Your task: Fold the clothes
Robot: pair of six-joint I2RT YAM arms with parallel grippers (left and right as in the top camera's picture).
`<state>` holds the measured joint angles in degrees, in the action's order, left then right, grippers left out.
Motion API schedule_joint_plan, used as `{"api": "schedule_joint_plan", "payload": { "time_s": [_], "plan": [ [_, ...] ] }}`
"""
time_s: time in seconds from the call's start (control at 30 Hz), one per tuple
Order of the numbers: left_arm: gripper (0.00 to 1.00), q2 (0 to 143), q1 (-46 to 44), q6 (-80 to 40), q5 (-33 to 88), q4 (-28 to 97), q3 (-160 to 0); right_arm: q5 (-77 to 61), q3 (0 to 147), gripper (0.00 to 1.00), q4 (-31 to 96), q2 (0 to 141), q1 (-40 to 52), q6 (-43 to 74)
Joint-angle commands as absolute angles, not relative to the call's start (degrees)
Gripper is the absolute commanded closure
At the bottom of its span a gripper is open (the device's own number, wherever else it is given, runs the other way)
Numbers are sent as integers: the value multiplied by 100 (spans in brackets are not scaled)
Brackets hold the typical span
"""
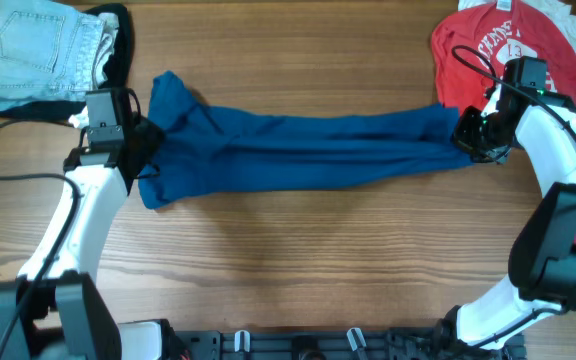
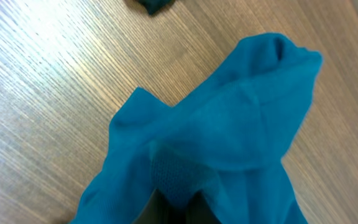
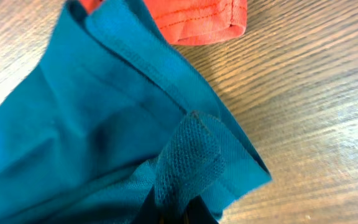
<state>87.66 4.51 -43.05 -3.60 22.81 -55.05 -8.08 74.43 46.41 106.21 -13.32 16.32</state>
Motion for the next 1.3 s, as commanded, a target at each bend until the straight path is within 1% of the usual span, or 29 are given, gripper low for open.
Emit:
{"api": "schedule_joint_plan", "payload": {
  "time_s": [0.0,0.2,0.27,0.43,0.47,0.5,0.53,0.57,0.6,0.63,0.67,0.73,0.77,0.87,0.9,1.0,1.03,1.17,1.27],
  "plan": [
    [96,8884,460,-4217,-545,2023,-5586,-801,7546,96,4460,10980,-1367,1518],
    [96,8886,462,-4215,-548,1990,-5586,-1295,7548,95,3677,11126,-1367,1457],
    [96,8886,462,-4215,-548,1990,-5583,-1479,7548,91,3361,11126,-1367,1426],
    [96,8895,462,-4217,-550,1990,-5583,-1487,7548,85,2893,11126,-1367,1229],
    [96,8895,462,-4217,-550,1990,-5583,-1490,7548,76,2724,11126,-1367,1201],
    [96,8897,462,-4217,-556,1990,-5583,-1500,7548,63,2626,11126,-1367,1205],
    [94,8897,462,-4217,-569,1990,-5583,-1509,7548,45,2556,11126,-1367,1221],
    [79,8897,462,-4217,-569,1992,-5583,-1509,7548,31,2541,11126,-1367,1219],
    [65,8897,462,-4217,-569,1992,-5583,-1509,7548,27,2556,11126,-1367,1216],
    [49,8897,462,-4215,-574,1992,-5583,-1507,7548,25,2596,11126,-1369,1214],
    [18,8895,469,-4215,-591,1990,-5583,-1503,7548,24,2718,11124,-1374,1140],
    [0,8882,486,-4169,-589,1994,-5586,-1444,7548,22,2873,11124,-1385,854],
    [0,8858,506,-4034,-587,1997,-5586,-1356,7548,22,2958,11124,-1387,580],
    [0,8547,666,-3656,-585,2145,-5588,-1356,7548,17,3192,11124,-1387,-336],
    [0,8388,746,-3616,-585,2222,-5592,-1352,7546,14,3317,11124,-1385,-554],
    [0,7784,1037,-3616,-582,2521,-5596,-1328,7474,7,3422,11135,-1387,-764],
    [0,7627,1098,-3590,-582,2611,-5596,-1330,7404,7,3369,11135,-1385,-816],
    [0,7159,1214,-2869,-589,2930,-5596,-1094,7122,7,3190,11157,-1385,-908],
    [0,7135,1229,-2869,-591,3155,-5594,-1028,7070,7,2985,11290,-1385,-1063]
  ]
}}
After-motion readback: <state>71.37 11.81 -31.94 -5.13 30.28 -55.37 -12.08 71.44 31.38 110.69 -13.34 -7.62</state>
